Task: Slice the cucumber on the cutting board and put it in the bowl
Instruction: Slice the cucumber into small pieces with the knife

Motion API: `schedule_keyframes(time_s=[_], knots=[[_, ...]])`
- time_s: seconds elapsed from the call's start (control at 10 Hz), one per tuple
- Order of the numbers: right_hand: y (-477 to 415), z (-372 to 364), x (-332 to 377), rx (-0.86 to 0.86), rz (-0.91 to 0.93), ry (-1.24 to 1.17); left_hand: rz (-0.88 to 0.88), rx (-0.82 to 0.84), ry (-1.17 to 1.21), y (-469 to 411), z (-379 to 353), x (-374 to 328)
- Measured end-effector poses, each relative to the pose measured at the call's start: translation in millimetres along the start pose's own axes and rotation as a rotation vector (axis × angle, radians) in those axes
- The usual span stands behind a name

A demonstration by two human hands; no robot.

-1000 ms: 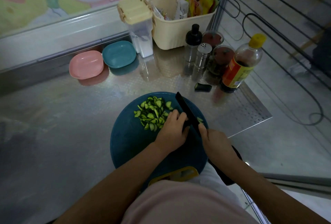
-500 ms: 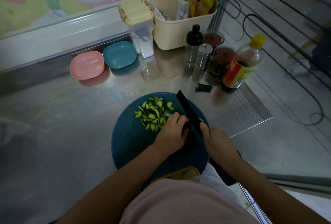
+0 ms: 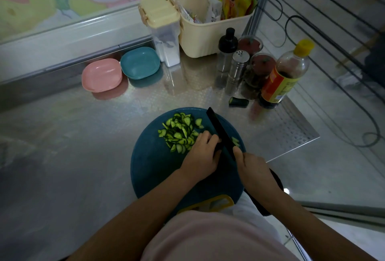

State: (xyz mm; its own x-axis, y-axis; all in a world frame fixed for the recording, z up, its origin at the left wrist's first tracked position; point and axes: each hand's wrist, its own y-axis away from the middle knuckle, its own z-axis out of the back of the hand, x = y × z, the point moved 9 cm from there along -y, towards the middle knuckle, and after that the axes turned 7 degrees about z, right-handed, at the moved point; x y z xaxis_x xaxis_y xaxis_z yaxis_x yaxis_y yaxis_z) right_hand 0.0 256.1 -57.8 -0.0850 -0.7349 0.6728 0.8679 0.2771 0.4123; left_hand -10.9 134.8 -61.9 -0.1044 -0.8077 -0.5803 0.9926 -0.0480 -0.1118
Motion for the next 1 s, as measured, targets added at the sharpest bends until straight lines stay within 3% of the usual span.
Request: schedule_keyframes(time_s=[0.1, 0.2, 0.3, 0.4, 0.7, 0.9, 1.0], knots=[[-27, -11, -11, 0.029, 0.174, 0.154, 0.004, -0.003, 0.015, -1, 1, 2], [-23, -4, -14, -0.100, 0.146, 0.147, -0.002, -0.006, 0.008, 0, 1, 2], [-2, 4, 0, -0.042, -0.112, -0.052, -0.005, -0.007, 0.009, 2, 1, 2], [-7, 9, 8, -0.114, 0.083, 0.092, -0.007, -0.005, 0.004, 1, 2, 1], [2, 12, 11, -0.093, 0.143, 0.135, -0.016, -0.018, -0.022, 1, 1, 0], [1, 7, 8, -0.065, 0.065, 0.079, -0.003, -0.014, -0.011, 1, 1, 1], [-4, 2, 2, -0.002, -0.071, -0.006, -0.008, -0.015, -0.005, 0, 2, 1]])
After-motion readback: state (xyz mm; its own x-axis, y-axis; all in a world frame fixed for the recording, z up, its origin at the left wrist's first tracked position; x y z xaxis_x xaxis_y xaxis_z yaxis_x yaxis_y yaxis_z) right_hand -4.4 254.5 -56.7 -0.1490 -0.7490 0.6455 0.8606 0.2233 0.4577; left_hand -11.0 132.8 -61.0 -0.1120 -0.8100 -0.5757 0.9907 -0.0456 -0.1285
